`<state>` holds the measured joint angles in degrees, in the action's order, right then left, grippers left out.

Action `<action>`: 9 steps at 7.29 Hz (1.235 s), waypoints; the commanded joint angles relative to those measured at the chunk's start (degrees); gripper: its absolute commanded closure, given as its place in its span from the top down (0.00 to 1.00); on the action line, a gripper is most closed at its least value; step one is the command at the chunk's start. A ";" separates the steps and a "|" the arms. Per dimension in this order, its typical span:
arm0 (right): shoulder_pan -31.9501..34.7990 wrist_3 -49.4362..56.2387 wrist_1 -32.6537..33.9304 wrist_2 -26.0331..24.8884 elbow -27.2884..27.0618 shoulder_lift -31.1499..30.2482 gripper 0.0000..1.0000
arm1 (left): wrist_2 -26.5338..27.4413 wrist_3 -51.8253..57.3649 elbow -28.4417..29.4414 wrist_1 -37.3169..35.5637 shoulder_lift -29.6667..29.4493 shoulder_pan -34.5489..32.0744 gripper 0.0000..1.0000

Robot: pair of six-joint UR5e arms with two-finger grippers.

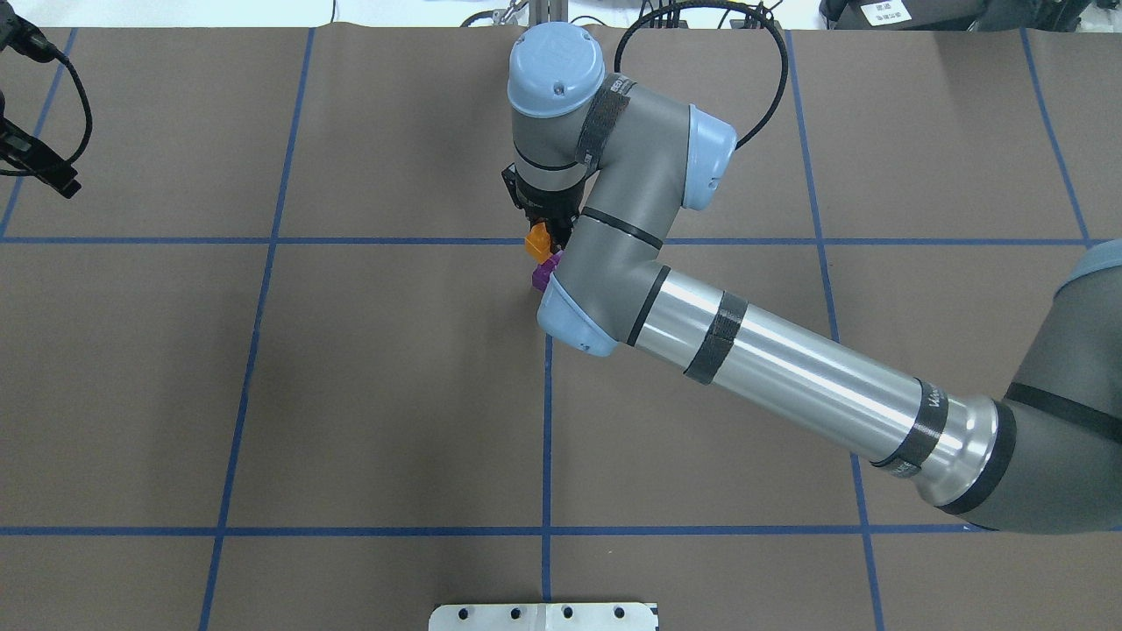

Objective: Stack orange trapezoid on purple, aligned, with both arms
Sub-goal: 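Lower the orange block onto the purple block, aligning it with the right gripper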

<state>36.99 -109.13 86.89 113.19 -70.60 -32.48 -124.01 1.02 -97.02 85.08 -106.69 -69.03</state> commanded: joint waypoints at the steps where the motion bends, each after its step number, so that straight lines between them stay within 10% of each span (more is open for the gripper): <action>1: -0.16 -0.02 -0.05 0.01 0.03 -0.04 0.00 | 0.00 -0.05 -0.01 0.00 -0.01 0.03 1.00; 9: -0.34 -0.20 0.04 0.10 0.03 -0.13 0.00 | 0.00 -0.31 -0.10 0.00 -0.09 0.12 1.00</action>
<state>36.50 -109.35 86.92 113.22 -70.57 -32.61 -124.01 0.94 -97.12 85.08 -106.75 -68.96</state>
